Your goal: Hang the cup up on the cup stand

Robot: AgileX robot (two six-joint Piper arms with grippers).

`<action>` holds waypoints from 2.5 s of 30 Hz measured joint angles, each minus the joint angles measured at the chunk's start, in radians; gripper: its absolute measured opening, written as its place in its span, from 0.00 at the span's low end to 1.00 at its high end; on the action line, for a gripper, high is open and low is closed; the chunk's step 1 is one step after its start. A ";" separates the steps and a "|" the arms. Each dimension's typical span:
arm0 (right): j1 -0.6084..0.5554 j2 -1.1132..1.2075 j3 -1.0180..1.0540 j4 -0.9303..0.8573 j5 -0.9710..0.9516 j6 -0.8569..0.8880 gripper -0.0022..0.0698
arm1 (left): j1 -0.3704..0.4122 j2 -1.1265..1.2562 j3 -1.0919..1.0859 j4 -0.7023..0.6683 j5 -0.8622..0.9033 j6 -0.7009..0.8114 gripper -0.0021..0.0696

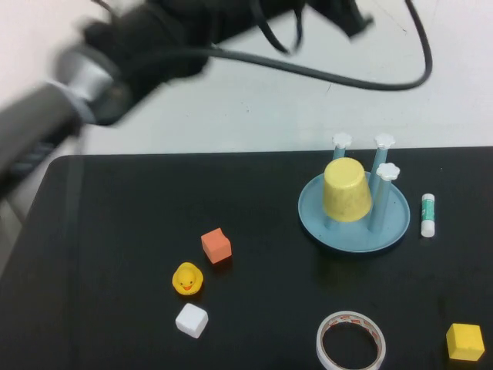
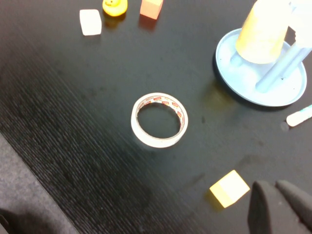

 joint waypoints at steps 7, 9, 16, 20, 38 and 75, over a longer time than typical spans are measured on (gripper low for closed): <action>0.000 0.000 0.000 0.000 0.000 0.000 0.03 | 0.000 -0.262 0.038 0.311 0.065 -0.124 0.04; 0.000 0.000 0.000 0.000 0.000 0.000 0.03 | 0.000 -0.335 0.076 0.422 0.077 -0.189 0.03; 0.000 0.000 0.000 0.000 0.000 0.000 0.03 | 0.000 -0.577 0.284 0.852 0.122 -0.522 0.03; 0.000 0.000 0.000 0.000 0.000 0.000 0.03 | 0.000 -0.742 0.437 1.051 0.144 -0.730 0.03; 0.000 0.000 0.000 0.000 0.000 0.000 0.03 | 0.000 -1.273 1.158 1.249 0.097 -1.294 0.03; 0.000 0.000 0.000 0.000 0.002 0.000 0.03 | 0.517 -1.836 1.919 1.752 -0.133 -2.247 0.03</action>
